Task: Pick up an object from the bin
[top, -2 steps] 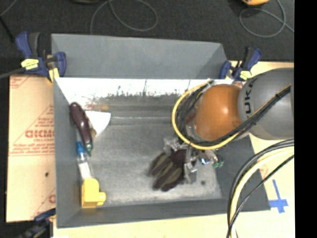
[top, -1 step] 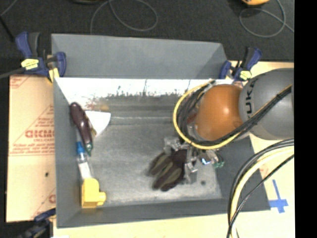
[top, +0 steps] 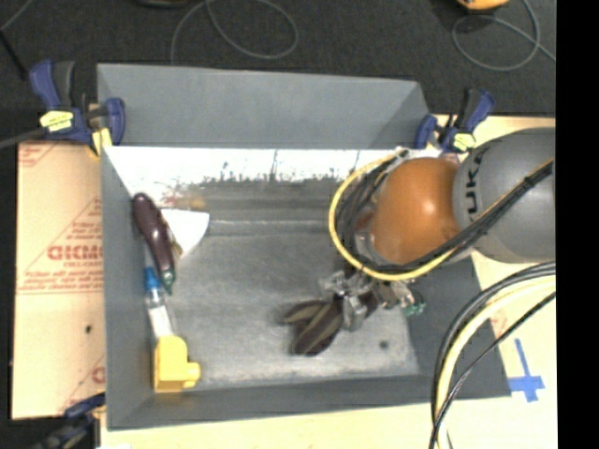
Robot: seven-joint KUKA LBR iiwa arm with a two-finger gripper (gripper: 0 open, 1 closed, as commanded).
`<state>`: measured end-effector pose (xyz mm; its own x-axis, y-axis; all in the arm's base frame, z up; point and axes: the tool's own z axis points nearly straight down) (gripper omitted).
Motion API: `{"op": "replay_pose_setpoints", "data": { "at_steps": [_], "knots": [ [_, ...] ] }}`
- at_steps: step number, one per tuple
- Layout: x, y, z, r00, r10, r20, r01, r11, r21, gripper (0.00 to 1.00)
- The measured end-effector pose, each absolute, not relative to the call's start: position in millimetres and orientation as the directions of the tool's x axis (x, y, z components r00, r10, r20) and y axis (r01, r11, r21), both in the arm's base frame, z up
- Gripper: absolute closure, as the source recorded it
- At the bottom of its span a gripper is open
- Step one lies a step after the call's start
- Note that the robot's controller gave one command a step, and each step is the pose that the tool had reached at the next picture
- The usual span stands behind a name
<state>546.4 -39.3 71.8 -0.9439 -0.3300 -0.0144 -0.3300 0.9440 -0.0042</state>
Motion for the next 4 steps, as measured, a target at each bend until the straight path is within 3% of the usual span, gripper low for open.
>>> {"op": "replay_pose_setpoints", "data": {
  "at_steps": [2,4],
  "knots": [
    [545.8,-38.6,75.0,-0.944,-0.331,-0.015,-0.331,0.944,-0.004,1.0],
    [546.2,-39.4,97.1,-0.944,-0.328,-0.017,-0.328,0.945,-0.006,1.0]
  ]
}}
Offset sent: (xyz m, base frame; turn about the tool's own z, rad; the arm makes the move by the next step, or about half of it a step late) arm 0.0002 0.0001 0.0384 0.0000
